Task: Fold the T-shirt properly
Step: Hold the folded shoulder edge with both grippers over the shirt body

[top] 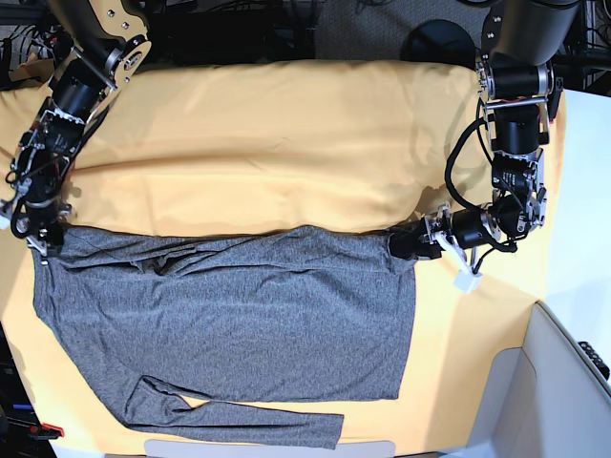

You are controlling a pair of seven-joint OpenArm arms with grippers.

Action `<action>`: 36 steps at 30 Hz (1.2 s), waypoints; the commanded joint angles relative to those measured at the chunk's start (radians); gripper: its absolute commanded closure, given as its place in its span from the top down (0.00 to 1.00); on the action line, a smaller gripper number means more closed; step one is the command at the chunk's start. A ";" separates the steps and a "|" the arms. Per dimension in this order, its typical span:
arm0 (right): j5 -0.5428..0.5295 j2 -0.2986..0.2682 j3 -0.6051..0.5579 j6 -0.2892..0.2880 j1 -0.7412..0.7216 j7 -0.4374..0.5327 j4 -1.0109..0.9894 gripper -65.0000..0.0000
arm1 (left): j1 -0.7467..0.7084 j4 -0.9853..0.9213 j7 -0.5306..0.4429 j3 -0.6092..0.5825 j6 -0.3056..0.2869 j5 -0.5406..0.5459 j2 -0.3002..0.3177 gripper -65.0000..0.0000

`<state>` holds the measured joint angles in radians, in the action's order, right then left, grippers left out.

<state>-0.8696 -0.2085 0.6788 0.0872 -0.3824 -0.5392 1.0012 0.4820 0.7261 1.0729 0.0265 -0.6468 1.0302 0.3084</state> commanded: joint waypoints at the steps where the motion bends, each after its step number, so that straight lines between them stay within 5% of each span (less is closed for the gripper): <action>1: -0.027 -0.002 -0.017 -0.022 -0.036 -0.006 0.014 0.32 | 0.016 0.008 0.026 -0.004 0.006 -0.015 0.005 0.41; 20: -0.027 -0.032 -0.034 -0.022 -0.034 -0.003 -0.087 0.32 | 0.001 0.008 0.030 -0.006 0.006 -0.015 0.005 0.41; 26: -0.029 -0.050 -0.034 -0.020 -0.011 0.092 -0.083 0.32 | 0.001 0.008 0.030 -0.006 0.006 -0.015 0.005 0.41; 36: -0.029 -0.088 -0.034 -0.020 -0.013 0.095 -0.086 0.32 | 0.001 0.008 0.028 -0.007 0.006 -0.015 0.010 0.41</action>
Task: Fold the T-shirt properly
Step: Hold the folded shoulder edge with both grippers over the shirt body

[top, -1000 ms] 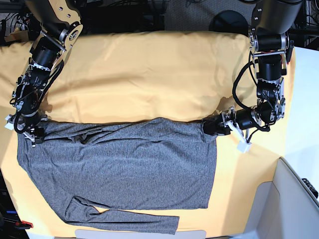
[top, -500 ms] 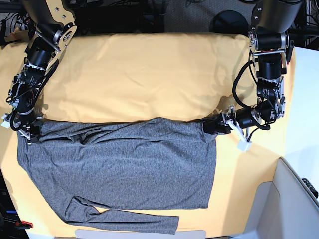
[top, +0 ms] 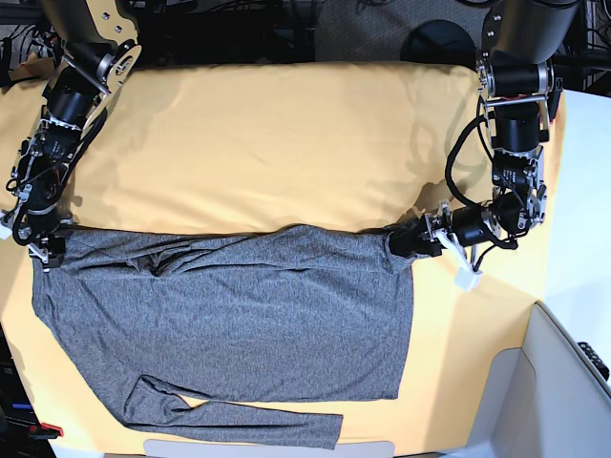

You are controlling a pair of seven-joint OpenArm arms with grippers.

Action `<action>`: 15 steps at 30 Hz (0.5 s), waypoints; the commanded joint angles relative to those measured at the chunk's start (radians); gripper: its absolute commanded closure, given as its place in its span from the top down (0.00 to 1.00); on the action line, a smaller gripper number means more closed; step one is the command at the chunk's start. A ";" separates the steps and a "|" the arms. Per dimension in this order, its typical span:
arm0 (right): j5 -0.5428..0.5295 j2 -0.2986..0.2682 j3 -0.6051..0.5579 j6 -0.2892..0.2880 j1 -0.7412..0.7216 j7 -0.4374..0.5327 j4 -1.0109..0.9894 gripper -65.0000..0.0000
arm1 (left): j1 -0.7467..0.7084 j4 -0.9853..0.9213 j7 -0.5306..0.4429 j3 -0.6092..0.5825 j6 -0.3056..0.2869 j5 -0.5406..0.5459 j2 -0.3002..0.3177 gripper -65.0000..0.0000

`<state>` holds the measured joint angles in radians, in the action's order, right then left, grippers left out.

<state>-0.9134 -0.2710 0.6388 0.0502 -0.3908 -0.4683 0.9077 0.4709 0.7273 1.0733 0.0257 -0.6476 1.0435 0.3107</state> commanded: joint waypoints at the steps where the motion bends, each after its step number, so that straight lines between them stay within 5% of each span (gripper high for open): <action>1: 0.015 -0.027 0.006 0.017 -0.006 0.024 0.008 0.32 | 0.012 0.007 0.028 -0.007 0.007 -0.029 0.008 0.41; 15: 0.015 -0.046 0.036 0.017 -0.003 0.024 0.006 0.32 | 0.010 0.004 0.028 -0.007 0.008 -0.030 0.003 0.41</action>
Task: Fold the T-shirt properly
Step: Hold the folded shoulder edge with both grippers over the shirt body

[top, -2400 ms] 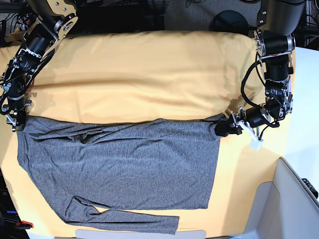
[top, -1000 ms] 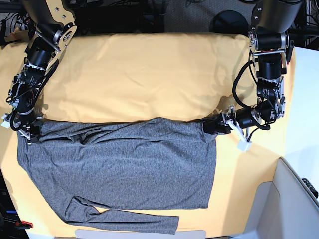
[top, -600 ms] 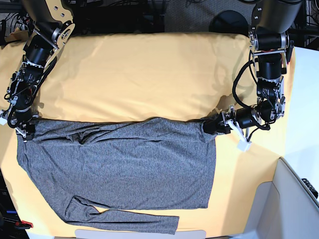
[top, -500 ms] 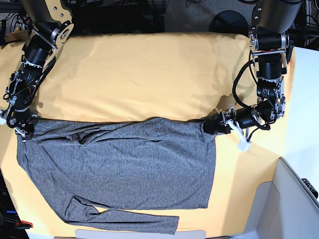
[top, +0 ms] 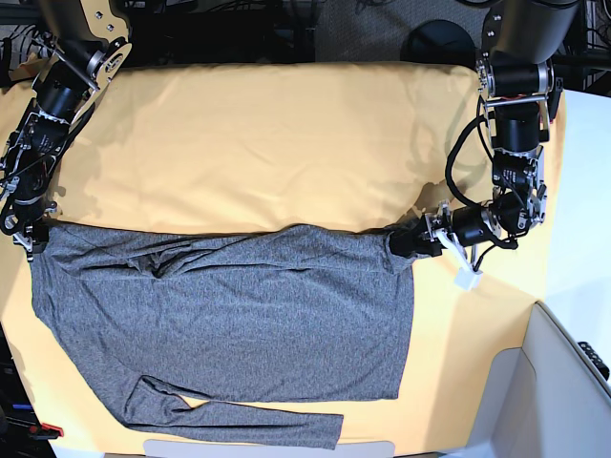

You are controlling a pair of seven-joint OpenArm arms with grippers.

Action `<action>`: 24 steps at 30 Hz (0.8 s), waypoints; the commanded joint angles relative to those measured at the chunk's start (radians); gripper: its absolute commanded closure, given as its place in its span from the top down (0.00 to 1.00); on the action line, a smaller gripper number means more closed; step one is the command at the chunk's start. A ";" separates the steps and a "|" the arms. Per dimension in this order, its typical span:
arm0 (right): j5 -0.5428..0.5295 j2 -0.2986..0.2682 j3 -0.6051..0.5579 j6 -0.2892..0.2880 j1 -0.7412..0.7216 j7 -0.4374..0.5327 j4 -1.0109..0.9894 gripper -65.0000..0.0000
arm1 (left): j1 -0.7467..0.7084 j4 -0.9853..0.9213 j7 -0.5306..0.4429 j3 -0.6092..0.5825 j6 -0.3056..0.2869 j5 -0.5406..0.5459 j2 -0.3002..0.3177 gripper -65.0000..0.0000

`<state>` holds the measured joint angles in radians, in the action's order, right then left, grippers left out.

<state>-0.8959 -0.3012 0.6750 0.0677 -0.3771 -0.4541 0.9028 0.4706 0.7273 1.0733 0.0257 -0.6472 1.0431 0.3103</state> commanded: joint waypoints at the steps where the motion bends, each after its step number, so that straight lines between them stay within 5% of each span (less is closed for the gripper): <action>1: -0.002 -0.014 -0.001 -0.001 -0.016 0.010 0.011 0.32 | 0.010 0.004 0.028 -0.007 0.008 -0.030 0.003 0.41; 11: -0.002 -0.014 -0.001 -0.001 -0.003 0.010 0.011 0.32 | 0.021 0.005 0.017 -0.117 0.004 -0.027 -0.018 0.45; 24: -0.002 0.012 -0.002 -0.001 0.007 0.008 0.011 0.32 | 0.023 0.005 0.008 -0.120 0.002 -0.027 -0.032 0.45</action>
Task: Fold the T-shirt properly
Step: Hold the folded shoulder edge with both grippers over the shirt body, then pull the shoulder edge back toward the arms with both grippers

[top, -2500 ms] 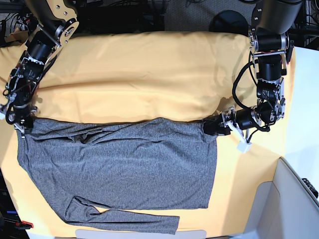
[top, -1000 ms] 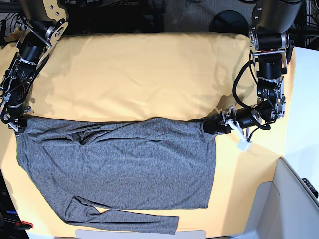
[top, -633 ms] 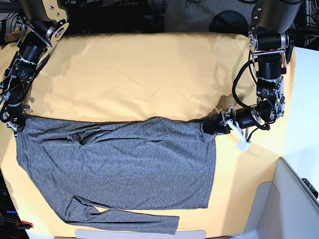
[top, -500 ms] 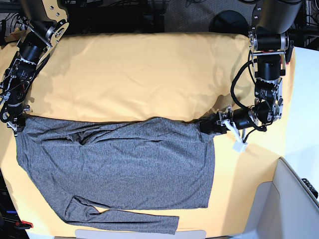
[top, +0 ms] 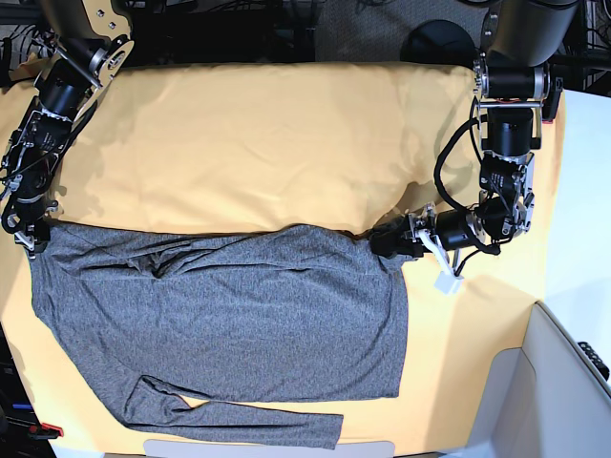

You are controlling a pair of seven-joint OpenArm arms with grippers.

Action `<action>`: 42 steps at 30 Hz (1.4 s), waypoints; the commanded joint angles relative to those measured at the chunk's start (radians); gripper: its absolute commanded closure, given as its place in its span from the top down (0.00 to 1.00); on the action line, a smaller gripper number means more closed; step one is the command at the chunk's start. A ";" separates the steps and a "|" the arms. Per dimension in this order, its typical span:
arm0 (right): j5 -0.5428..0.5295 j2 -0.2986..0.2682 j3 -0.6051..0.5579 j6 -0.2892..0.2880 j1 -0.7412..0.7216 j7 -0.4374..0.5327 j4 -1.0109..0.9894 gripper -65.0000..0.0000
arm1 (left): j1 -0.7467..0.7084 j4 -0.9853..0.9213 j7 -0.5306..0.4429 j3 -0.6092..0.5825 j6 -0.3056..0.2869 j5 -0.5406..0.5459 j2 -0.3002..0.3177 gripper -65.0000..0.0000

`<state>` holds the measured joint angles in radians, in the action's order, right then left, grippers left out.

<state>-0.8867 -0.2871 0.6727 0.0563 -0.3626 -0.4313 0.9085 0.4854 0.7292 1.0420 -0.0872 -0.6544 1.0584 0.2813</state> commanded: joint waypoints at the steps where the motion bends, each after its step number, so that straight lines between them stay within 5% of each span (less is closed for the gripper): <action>1: -0.012 -0.002 0.000 0.010 -0.008 -0.014 0.005 0.32 | 0.008 0.003 0.039 -0.007 0.009 -0.042 -0.003 0.45; 5: -0.012 -0.001 -0.001 0.010 -0.008 -0.018 0.005 0.31 | 0.008 0.003 0.039 -0.009 0.008 -0.042 -0.004 0.38; 7: -0.012 -0.001 -0.001 0.010 -0.002 -0.018 0.005 0.24 | 0.008 0.003 0.039 -0.009 0.008 -0.042 -0.004 0.20; 9: -0.012 -0.001 -0.003 0.010 0.006 -0.019 0.005 0.06 | 0.008 0.002 0.039 -0.010 0.011 -0.043 -0.004 0.00; 10: -0.012 -0.004 -0.014 0.010 0.006 -0.021 0.005 0.00 | 0.008 0.002 0.039 -0.010 0.011 -0.043 -0.004 0.00; 18: -0.015 -0.028 -0.095 0.010 0.035 -0.021 0.045 0.00 | 0.000 0.005 0.044 -0.006 0.008 -0.042 0.006 0.01; 28: -0.018 -0.060 -0.092 0.017 0.204 -0.027 0.314 0.00 | -0.123 0.149 0.082 0.002 0.006 -0.037 0.126 0.01; 42: -0.019 -0.065 0.140 0.018 0.397 -0.309 0.568 0.00 | -0.429 0.510 0.301 0.303 0.012 -0.042 0.203 0.01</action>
<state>-0.9146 -0.3290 0.8009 0.0719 0.0402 -0.7837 1.4578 0.0509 1.2285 1.3132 0.2031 -0.6476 1.0626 0.4530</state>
